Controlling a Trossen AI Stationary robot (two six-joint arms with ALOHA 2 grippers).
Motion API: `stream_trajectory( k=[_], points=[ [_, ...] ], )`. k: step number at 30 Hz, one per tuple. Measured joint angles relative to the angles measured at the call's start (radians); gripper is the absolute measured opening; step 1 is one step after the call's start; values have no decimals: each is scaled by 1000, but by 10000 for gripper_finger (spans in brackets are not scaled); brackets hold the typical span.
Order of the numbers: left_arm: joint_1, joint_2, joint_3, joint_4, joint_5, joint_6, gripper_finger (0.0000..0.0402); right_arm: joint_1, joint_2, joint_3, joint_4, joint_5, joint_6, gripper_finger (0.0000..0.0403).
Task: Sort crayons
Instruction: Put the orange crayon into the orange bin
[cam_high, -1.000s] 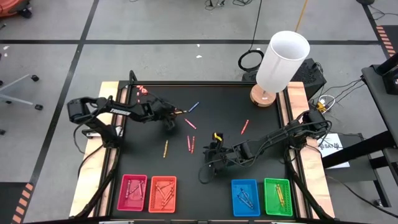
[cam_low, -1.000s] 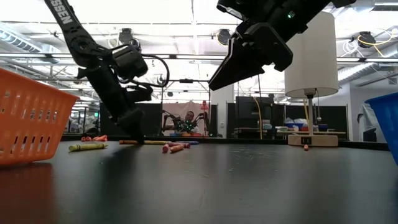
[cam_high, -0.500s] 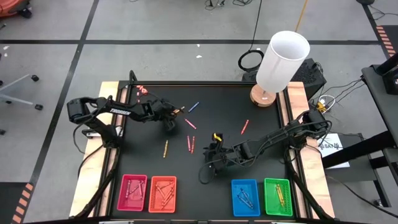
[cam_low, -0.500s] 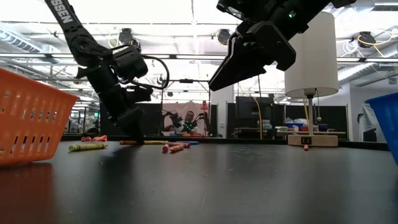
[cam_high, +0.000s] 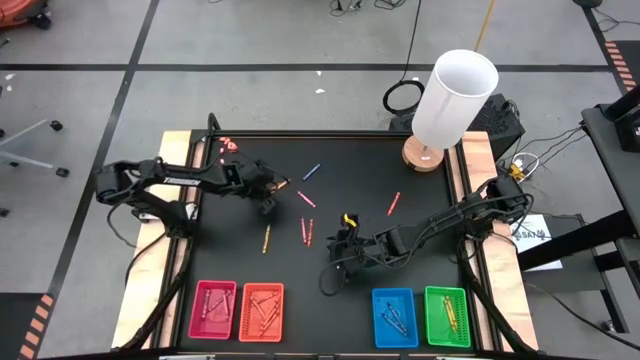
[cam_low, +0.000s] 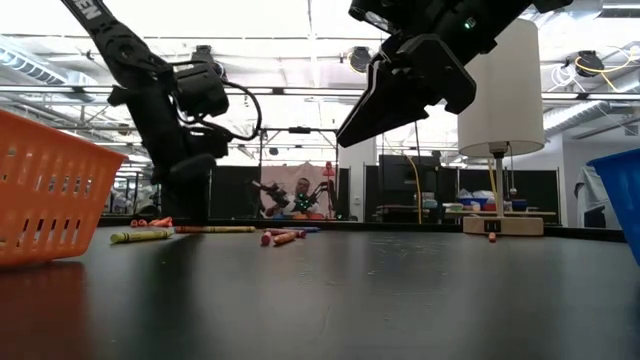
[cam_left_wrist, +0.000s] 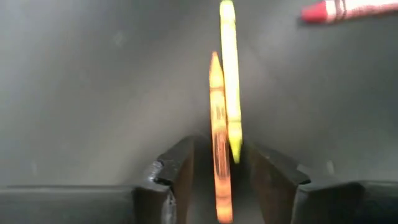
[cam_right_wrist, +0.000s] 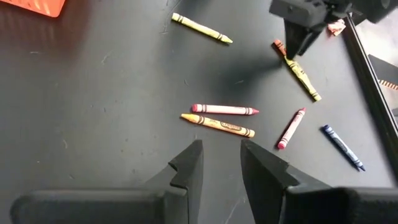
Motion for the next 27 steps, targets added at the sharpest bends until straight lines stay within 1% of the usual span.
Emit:
stream_trajectory(
  k=[3,9,21,24,27],
  points=[
    [-16,-26,0,-42,-3,0,164,0,0,0,0,-4,7,91],
    [-32,-26,0,-74,-65,0,168,1,0,0,1,-51,11,91],
    [-32,-25,-31,-64,-68,10,167,0,0,0,2,-52,14,91],
    [-32,-25,-31,-63,-69,28,154,0,0,0,2,-52,14,91],
    [-32,-25,-31,-62,-69,28,119,0,0,0,2,-52,14,91]
  ],
)
